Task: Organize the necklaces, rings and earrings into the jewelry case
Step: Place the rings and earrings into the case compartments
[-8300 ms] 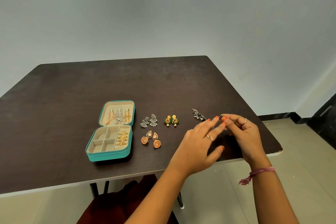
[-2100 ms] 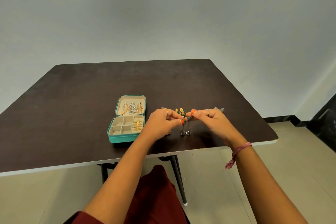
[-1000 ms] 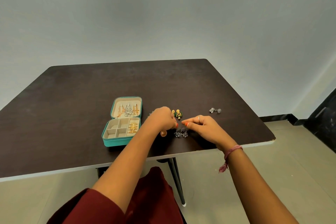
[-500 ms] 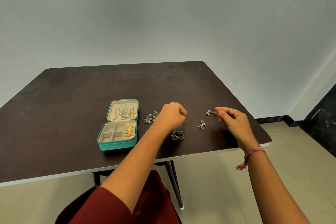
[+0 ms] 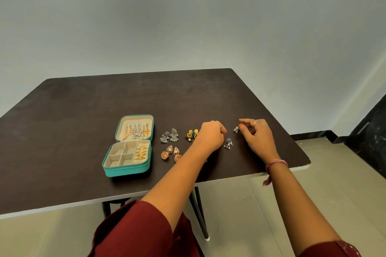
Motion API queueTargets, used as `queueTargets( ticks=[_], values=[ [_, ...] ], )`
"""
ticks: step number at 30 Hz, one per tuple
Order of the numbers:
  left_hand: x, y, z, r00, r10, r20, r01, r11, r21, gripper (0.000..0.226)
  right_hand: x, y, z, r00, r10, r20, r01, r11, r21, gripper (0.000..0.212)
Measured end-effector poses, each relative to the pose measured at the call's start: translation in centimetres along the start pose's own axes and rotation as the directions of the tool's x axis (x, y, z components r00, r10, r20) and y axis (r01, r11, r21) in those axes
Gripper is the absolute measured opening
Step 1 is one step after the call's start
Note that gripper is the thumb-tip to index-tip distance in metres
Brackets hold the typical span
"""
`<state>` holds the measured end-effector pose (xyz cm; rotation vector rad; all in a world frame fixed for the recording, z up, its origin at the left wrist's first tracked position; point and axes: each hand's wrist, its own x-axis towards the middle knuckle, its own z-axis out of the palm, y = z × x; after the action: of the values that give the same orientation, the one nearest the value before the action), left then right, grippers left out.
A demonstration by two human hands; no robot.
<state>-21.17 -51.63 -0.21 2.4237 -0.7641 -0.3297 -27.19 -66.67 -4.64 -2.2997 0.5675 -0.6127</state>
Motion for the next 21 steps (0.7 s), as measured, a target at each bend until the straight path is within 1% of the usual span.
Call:
queueTargets(
  ticks=[3, 5, 8, 13, 17, 21],
  values=[
    [0.7, -0.1, 0.4, 0.999, 0.012, 0.039, -0.013, 1.000, 0.021, 0.028, 0.4, 0.3, 0.0, 1.000, -0.004, 0.024, 0.005, 0.999, -0.034, 0.026],
    [0.9, -0.1, 0.7, 0.998, 0.023, 0.062, -0.025, 0.999, 0.039, 0.027, 0.4, 0.4, -0.2, 1.000, 0.018, 0.004, -0.018, 1.000, 0.006, 0.028],
    [1.0, 0.0, 1.0, 0.997, 0.052, 0.058, -0.055, 0.997, 0.053, 0.025, 0.3, 0.6, -0.5, 0.999, 0.049, -0.019, -0.048, 0.997, 0.060, 0.027],
    [1.2, 0.0, 1.5, 0.997, 0.064, 0.051, -0.068, 0.995, 0.077, 0.019, 0.1, 0.6, -0.3, 0.999, 0.017, 0.044, -0.017, 1.000, 0.017, 0.023],
    [1.2, 0.2, 1.3, 0.997, 0.056, 0.047, -0.058, 0.998, 0.034, 0.017, 0.2, 0.8, -0.4, 1.000, 0.007, 0.029, -0.008, 1.000, 0.018, 0.016],
    [0.8, -0.1, 0.8, 0.998, 0.052, 0.025, -0.051, 0.997, -0.062, 0.016, 0.0, 0.7, -0.5, 1.000, 0.019, 0.013, -0.020, 0.999, 0.025, 0.011]
  ],
)
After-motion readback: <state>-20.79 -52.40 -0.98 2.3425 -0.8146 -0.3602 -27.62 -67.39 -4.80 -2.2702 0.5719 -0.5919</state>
